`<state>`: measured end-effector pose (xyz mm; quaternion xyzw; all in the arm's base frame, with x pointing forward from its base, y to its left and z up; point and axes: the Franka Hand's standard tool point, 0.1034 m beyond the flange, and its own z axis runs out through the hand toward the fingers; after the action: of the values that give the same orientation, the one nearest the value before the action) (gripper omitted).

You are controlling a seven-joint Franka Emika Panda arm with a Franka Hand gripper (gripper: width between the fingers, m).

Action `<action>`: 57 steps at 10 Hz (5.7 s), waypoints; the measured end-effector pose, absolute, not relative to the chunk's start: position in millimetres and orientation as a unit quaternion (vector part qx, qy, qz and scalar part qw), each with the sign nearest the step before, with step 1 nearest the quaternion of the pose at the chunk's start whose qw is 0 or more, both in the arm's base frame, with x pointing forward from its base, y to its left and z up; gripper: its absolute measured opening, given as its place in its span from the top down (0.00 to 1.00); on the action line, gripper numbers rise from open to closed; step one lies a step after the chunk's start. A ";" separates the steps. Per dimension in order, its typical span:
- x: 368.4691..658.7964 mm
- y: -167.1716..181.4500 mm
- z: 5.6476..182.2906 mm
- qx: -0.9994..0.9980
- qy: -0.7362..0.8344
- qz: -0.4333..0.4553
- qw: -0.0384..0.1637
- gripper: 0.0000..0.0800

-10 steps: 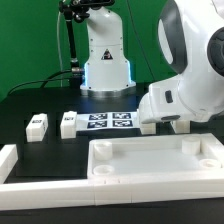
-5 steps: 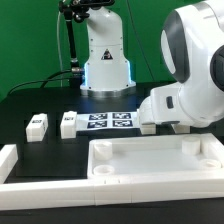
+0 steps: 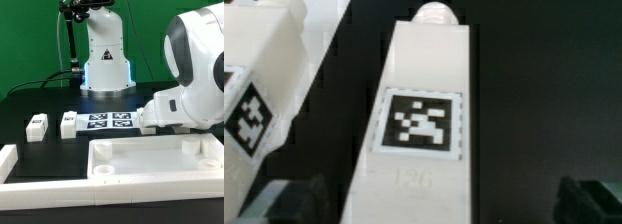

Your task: Assemble desk

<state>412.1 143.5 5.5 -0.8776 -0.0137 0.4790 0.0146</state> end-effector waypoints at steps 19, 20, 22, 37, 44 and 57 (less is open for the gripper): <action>491.6 128.1 106.3 -0.954 -0.021 0.294 0.056 0.64; 497.9 128.5 107.8 -0.965 -0.019 0.257 0.056 0.64; 526.5 123.8 151.0 -0.976 -0.034 0.205 0.063 0.64; 619.6 103.4 187.5 -0.957 -0.031 -0.284 0.060 0.64; 614.6 106.1 143.9 -0.961 -0.063 -0.265 0.048 0.64; 632.4 108.0 113.7 -0.960 -0.058 -0.268 0.050 0.64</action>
Offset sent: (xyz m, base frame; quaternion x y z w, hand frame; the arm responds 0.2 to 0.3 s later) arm 0.0000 0.0000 0.0000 0.0000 0.0000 0.0000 1.0000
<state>632.4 108.0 113.7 -0.9604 -0.0583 -0.2677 0.0503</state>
